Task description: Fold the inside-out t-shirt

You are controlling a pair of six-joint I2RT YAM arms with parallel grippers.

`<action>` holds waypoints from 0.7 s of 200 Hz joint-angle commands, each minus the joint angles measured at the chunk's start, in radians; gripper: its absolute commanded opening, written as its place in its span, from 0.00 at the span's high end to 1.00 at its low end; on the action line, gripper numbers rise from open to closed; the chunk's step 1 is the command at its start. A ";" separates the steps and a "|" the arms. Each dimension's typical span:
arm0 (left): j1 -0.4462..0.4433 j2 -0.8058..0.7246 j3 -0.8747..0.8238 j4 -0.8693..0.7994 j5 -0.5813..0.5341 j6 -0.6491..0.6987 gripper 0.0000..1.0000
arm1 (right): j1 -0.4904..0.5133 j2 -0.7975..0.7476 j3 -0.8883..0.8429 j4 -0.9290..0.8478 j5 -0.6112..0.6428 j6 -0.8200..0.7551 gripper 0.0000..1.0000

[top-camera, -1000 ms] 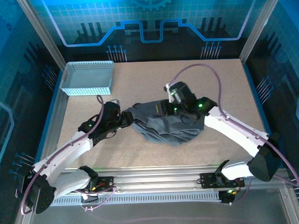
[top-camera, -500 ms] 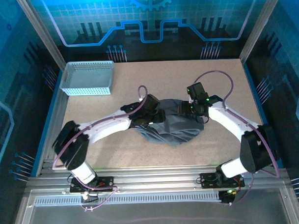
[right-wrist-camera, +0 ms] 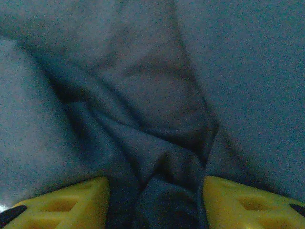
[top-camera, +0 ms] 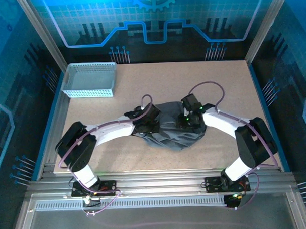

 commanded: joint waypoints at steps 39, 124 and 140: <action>0.150 -0.154 -0.121 0.091 0.099 0.217 1.00 | 0.274 -0.141 -0.012 0.012 -0.007 0.076 0.45; 0.134 -0.265 -0.147 0.115 0.135 0.287 0.98 | 0.145 -0.014 0.117 0.132 -0.160 -0.135 0.46; 0.133 -0.274 -0.165 0.124 0.133 0.280 0.99 | 0.140 0.034 0.120 0.136 -0.147 -0.124 0.53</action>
